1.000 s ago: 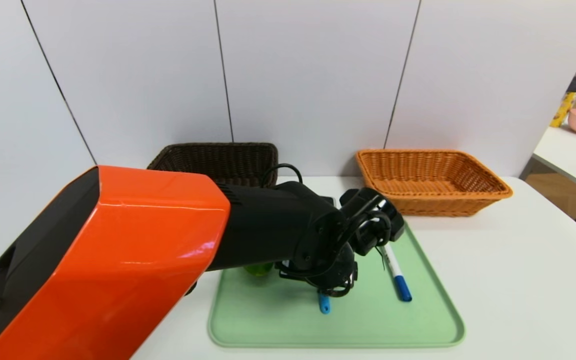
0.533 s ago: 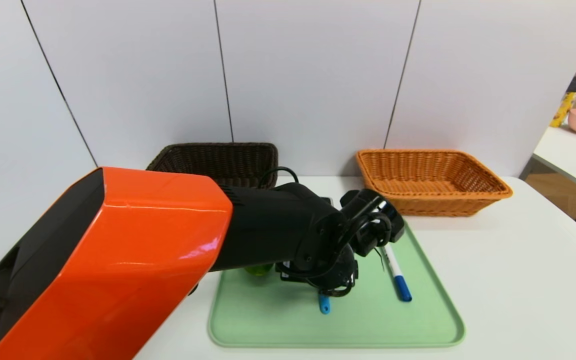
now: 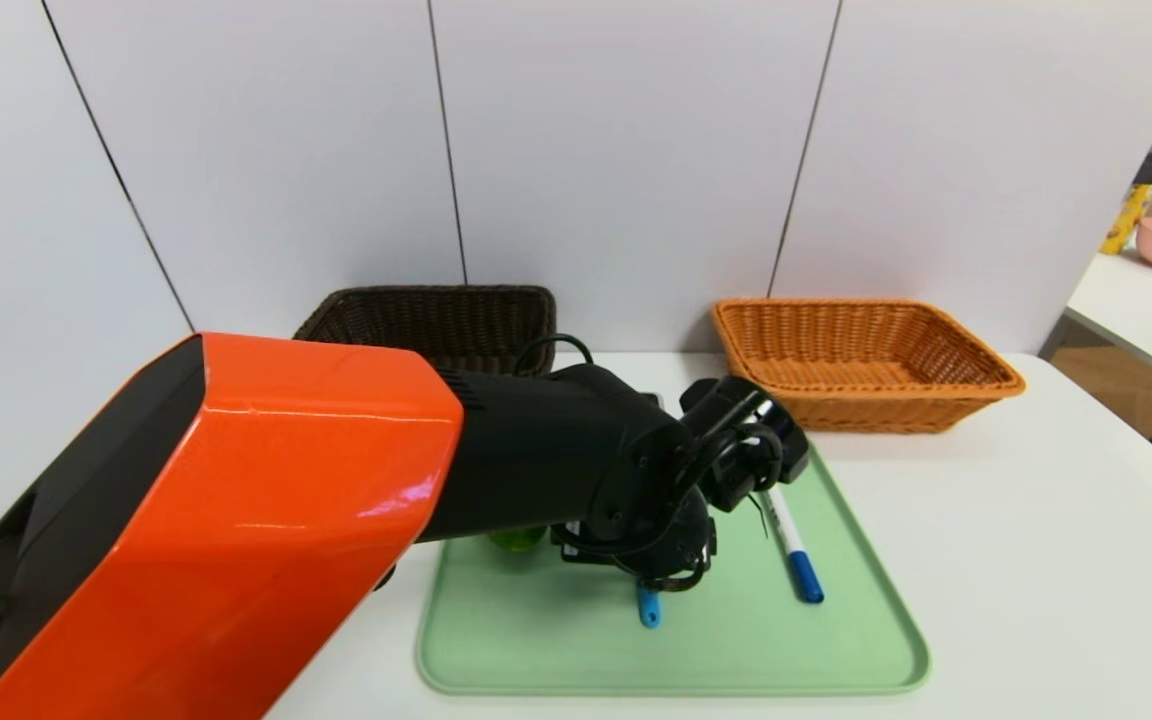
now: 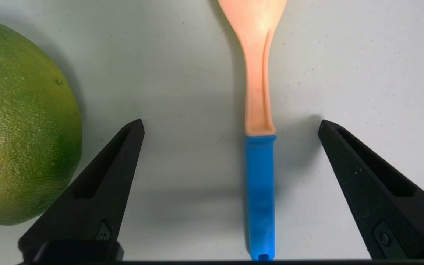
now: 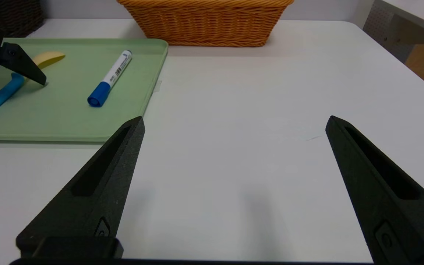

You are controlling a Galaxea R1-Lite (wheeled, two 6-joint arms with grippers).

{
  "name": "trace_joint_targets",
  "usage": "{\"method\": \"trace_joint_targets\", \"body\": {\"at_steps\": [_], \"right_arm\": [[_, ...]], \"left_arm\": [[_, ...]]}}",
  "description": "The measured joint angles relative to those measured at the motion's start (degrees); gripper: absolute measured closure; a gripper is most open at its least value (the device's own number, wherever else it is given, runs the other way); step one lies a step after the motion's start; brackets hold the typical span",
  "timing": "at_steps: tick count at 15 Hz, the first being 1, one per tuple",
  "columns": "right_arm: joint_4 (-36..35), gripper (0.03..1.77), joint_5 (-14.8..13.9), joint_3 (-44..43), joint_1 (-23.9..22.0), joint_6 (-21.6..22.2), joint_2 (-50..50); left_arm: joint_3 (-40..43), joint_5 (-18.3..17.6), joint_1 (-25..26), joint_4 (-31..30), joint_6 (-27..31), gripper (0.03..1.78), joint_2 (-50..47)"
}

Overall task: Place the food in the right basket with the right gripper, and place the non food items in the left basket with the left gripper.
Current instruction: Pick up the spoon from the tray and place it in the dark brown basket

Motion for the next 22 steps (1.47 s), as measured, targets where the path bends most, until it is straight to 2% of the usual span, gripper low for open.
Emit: {"method": "trace_joint_targets", "body": {"at_steps": [5,6,8,12,13,14,22], "right_arm": [[0.0,0.10,0.0,0.0,0.0,0.0,0.0],[0.0,0.10,0.0,0.0,0.0,0.0,0.0],[0.0,0.10,0.0,0.0,0.0,0.0,0.0],[0.0,0.10,0.0,0.0,0.0,0.0,0.0],[0.0,0.10,0.0,0.0,0.0,0.0,0.0],[0.0,0.10,0.0,0.0,0.0,0.0,0.0],[0.0,0.10,0.0,0.0,0.0,0.0,0.0]], "left_arm": [[0.1,-0.1,0.0,0.0,0.1,0.13,0.0],[0.2,-0.1,0.0,0.1,0.1,0.34,0.1],[0.3,-0.1,0.0,0.0,0.1,0.64,0.2],[0.1,0.0,0.0,-0.1,0.1,1.05,0.5],[0.1,0.1,0.0,-0.2,0.1,1.40,0.6],[0.1,0.1,0.0,-0.2,0.1,1.67,0.6],[0.4,-0.2,0.0,0.5,1.0,1.66,-0.9]]}}
